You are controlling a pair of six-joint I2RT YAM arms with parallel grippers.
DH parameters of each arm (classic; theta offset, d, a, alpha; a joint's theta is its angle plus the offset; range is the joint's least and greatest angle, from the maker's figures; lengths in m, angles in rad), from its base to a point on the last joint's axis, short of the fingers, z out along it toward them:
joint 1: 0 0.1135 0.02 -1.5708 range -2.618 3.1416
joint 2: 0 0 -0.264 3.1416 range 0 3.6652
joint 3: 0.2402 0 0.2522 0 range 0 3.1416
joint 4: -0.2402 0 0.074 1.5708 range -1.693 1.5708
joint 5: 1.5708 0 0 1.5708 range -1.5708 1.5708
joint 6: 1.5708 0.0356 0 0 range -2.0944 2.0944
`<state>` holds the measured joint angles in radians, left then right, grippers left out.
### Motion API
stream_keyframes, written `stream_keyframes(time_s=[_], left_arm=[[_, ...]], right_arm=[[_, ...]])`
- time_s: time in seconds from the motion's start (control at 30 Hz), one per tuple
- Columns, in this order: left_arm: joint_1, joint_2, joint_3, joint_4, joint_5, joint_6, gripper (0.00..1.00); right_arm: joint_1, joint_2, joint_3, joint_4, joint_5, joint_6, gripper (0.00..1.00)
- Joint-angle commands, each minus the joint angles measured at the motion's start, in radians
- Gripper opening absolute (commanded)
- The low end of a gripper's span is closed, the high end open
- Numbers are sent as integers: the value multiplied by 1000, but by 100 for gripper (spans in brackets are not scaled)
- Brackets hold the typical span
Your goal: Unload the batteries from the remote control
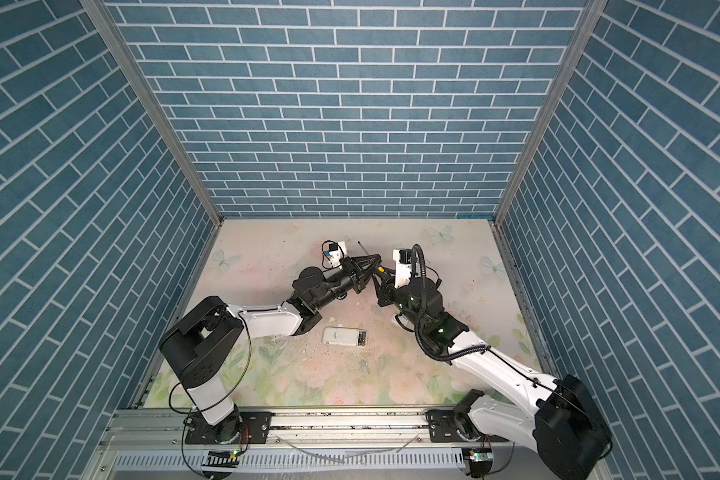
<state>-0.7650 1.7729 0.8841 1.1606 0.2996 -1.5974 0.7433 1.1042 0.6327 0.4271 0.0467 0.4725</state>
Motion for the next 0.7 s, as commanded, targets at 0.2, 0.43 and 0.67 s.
stream_keyframes(time_s=[0.2, 0.43, 0.67], left_arm=[[-42, -17, -19, -2, 58, 17, 0], [-40, -30, -41, 1, 49, 28, 0], [-7, -74, -76, -47, 47, 97, 27]], right_arm=[[7, -38, 41, 44, -4, -67, 15], [7, -31, 62, 21, 16, -77, 0], [7, -57, 114, -156, 34, -74, 0]])
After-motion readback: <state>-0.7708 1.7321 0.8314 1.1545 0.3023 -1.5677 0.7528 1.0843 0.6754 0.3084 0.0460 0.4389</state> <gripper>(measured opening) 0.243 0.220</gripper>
